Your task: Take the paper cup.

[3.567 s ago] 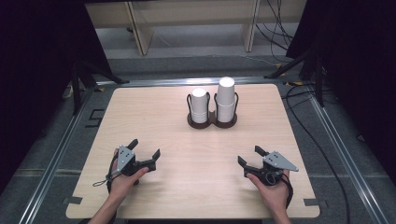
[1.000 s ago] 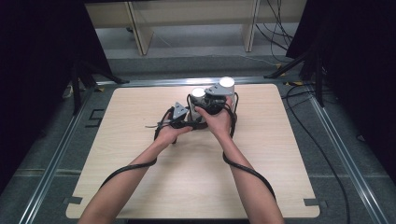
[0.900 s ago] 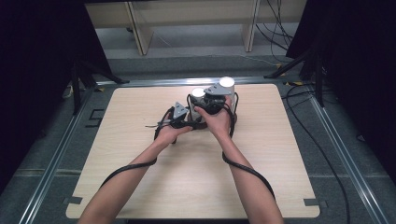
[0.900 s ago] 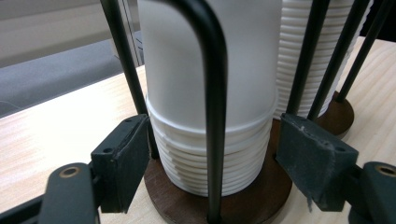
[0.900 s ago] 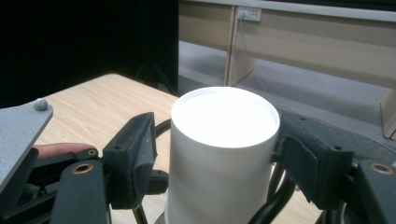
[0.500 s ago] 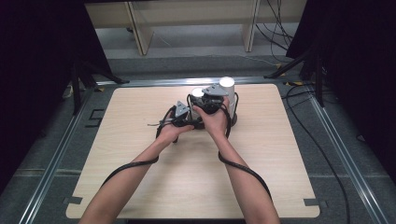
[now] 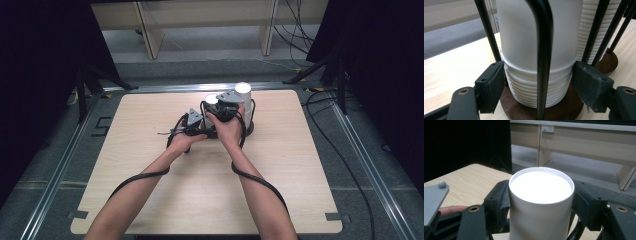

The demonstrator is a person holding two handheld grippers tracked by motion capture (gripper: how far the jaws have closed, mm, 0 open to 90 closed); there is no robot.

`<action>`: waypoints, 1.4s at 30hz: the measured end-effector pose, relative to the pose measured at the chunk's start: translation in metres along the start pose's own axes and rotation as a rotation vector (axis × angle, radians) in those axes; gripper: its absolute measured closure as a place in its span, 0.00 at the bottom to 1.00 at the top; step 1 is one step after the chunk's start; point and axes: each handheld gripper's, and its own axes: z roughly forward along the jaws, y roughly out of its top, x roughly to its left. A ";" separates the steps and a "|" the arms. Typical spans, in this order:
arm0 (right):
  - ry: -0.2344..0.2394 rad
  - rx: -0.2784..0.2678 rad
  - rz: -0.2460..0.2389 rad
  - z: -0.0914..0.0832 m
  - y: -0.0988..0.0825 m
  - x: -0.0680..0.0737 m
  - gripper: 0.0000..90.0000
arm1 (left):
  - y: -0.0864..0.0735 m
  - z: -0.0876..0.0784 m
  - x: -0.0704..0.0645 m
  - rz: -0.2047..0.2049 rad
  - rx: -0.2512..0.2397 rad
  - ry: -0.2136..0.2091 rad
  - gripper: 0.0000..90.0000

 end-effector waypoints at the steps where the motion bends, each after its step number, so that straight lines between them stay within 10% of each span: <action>1: -0.012 -0.004 -0.020 -0.001 0.001 -0.001 0.38 | 0.000 0.000 0.000 0.004 0.002 -0.001 0.31; 42: 0.046 -0.200 0.006 -0.050 0.059 0.009 0.40 | 0.010 -0.018 0.000 0.025 0.038 0.017 0.21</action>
